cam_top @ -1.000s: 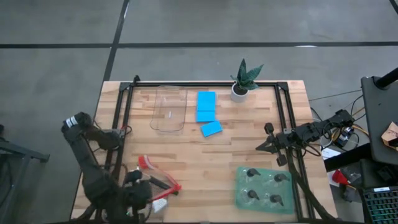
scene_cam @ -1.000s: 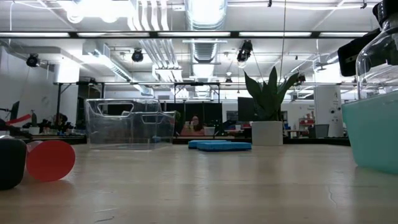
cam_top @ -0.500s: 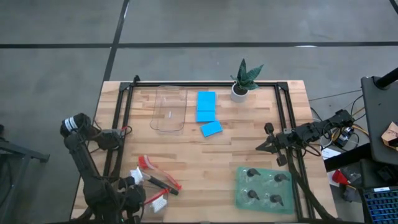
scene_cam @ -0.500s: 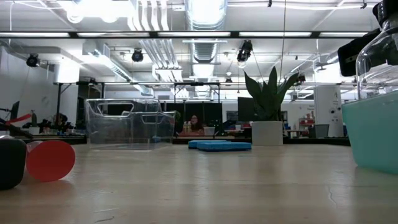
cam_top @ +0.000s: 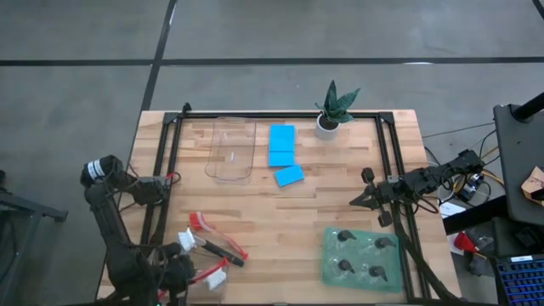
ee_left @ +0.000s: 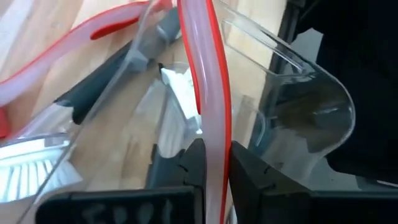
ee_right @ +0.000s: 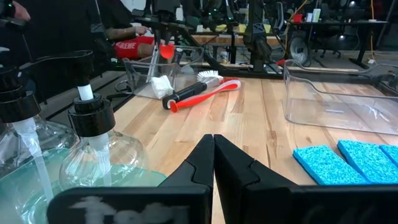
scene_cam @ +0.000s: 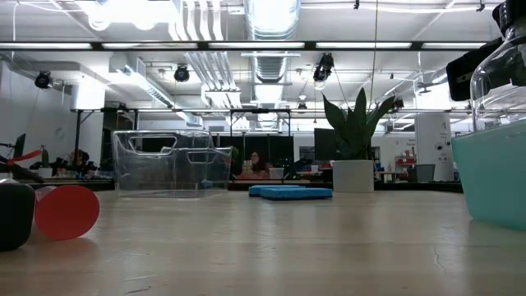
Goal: Pick & Place Kitchen Sink Supplies
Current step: Put the red dish brush into the bottom transparent bin
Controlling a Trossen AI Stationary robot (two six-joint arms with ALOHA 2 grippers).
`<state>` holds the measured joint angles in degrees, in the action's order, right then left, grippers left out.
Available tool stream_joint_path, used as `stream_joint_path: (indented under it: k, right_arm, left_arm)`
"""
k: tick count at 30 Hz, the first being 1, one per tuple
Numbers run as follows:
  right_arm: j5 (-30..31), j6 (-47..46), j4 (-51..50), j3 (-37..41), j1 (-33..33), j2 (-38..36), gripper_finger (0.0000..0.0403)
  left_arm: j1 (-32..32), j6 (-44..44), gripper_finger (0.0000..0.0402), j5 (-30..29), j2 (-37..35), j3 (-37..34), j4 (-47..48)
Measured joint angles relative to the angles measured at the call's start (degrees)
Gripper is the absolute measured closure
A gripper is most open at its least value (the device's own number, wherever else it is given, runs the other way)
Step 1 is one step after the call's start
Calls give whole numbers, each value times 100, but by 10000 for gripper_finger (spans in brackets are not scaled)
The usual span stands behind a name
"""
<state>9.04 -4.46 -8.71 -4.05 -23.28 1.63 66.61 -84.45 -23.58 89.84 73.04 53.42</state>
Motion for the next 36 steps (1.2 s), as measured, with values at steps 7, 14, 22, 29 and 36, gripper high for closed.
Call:
stream_joint_path:
  k: [7, 14, 22, 29, 36]
  right_arm:
    - [0, 1, 0, 0, 1, 2, 394]
    - [0, 1, 0, 0, -1, 2, 394]
    - [0, 1, 0, 0, 0, 2, 394]
    - [0, 1, 0, 0, 1, 2, 394]
    - [0, 1, 0, 0, 0, 2, 394]
  left_arm:
    - [99, -217, 365, 547, 0, 42, 623]
    - [170, -389, 363, 548, 0, -33, 673]
    - [170, 95, 365, 160, 2, -95, 169]
    - [144, 487, 356, 498, 13, -567, -193]
    - [146, -92, 355, 558, 13, -762, -225]
